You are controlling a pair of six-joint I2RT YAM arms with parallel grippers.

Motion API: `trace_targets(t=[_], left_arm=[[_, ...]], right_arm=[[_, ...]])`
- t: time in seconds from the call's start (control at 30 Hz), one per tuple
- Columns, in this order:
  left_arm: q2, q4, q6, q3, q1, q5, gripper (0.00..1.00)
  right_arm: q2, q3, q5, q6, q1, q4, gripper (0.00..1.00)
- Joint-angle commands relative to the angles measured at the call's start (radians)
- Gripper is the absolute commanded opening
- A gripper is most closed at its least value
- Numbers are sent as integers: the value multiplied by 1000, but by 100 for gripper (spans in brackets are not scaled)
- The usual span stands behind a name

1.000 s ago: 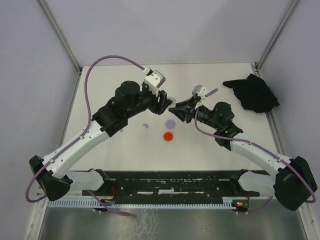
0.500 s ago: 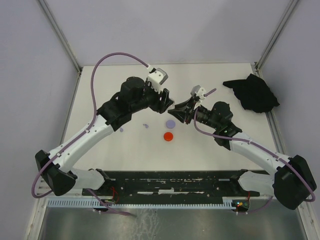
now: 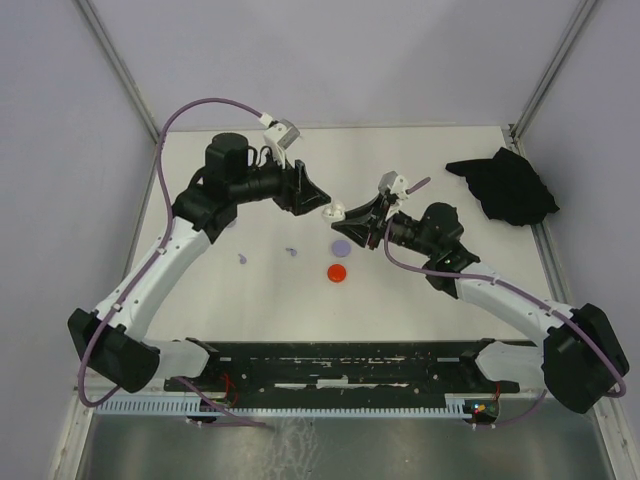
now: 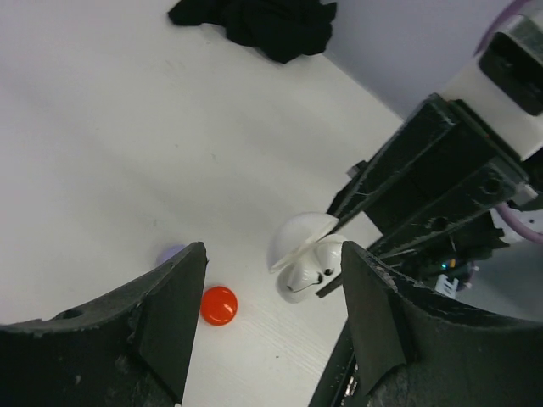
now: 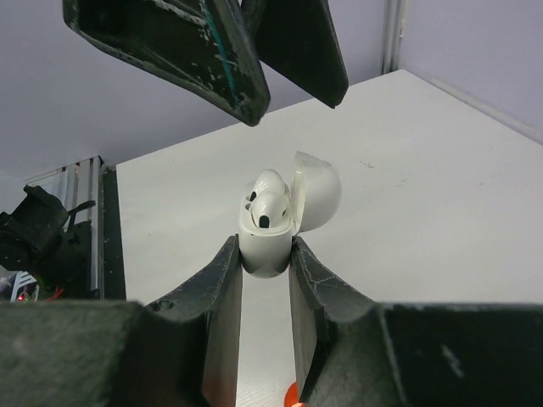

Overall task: Insert the wireless bluetooth earbuds into the charging case
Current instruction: Close the charging case.

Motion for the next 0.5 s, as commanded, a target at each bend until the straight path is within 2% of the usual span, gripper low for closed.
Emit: trace_targets(t=[0.0, 0.3, 0.47], left_arm=[[24, 57, -95, 15, 16, 237, 72], [87, 53, -115, 1, 16, 291, 71], [102, 102, -142, -20, 14, 390, 67]], right_arm=[[17, 42, -62, 31, 0, 86, 2], [39, 51, -85, 62, -1, 130, 2], [52, 55, -72, 71, 0, 128, 2]])
